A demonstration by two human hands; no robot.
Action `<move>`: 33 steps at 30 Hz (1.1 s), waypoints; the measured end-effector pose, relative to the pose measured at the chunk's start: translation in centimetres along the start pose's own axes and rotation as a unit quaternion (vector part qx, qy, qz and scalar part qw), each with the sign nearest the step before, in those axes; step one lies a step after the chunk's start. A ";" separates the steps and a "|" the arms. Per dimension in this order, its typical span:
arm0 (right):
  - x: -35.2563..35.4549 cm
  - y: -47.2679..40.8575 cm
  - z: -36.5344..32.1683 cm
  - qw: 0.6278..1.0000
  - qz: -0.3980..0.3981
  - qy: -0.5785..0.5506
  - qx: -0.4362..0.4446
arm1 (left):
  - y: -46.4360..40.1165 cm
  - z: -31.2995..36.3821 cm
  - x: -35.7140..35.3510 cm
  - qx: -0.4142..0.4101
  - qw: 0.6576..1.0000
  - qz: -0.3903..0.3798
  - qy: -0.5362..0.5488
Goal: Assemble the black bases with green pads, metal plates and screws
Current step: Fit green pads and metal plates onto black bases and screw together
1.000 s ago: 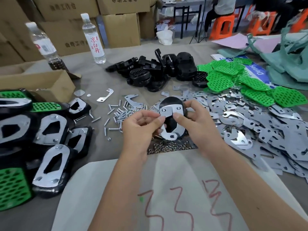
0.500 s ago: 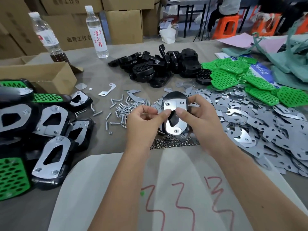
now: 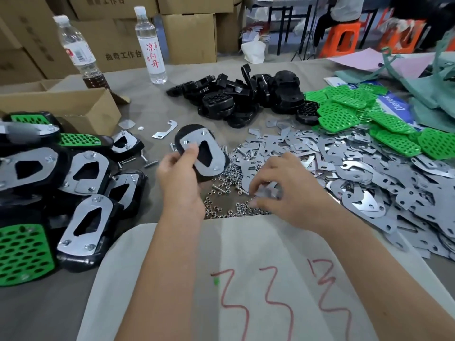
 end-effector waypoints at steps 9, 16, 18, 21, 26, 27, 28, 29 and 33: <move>-0.1 0.0 -0.3 0.987 0.084 -0.130 -0.044 | 0.0 -0.6 -0.2 0.024 0.995 -0.041 -0.092; 1.0 0.2 0.3 0.901 0.316 -0.289 -0.061 | 1.0 -2.3 -1.6 0.017 0.964 -0.127 -0.231; 0.8 0.1 0.3 0.900 0.309 -0.304 -0.056 | 1.3 -2.7 -1.9 0.003 0.960 -0.131 -0.247; 0.6 -0.1 0.3 0.911 0.293 -0.284 -0.061 | 1.3 -2.9 -2.0 0.000 0.959 -0.129 -0.252; 0.6 -0.1 0.2 0.927 0.284 -0.242 -0.042 | 1.3 -2.8 -1.9 0.007 0.954 -0.143 -0.263; 0.6 -0.1 0.2 0.931 0.281 -0.230 -0.031 | 1.3 -2.8 -1.9 0.004 0.951 -0.148 -0.270; 0.5 -0.1 0.2 0.935 0.278 -0.218 -0.022 | 1.3 -2.9 -1.9 0.003 0.949 -0.151 -0.276; 0.4 -0.2 0.2 0.938 0.276 -0.210 -0.017 | 1.4 -2.9 -1.9 0.004 0.948 -0.153 -0.279; 0.5 -0.1 0.4 0.923 0.294 -0.246 -0.016 | 1.5 -2.8 -1.9 0.031 0.956 -0.160 -0.242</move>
Point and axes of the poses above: each hand's wrist, its own y-axis away from the middle knuckle, its own x-axis out of the back of the hand, z = x × y, the point moved 2 cm from there along -y, towards the middle knuckle, and after that the axes turned 15 degrees about x, right-handed, at the moved point
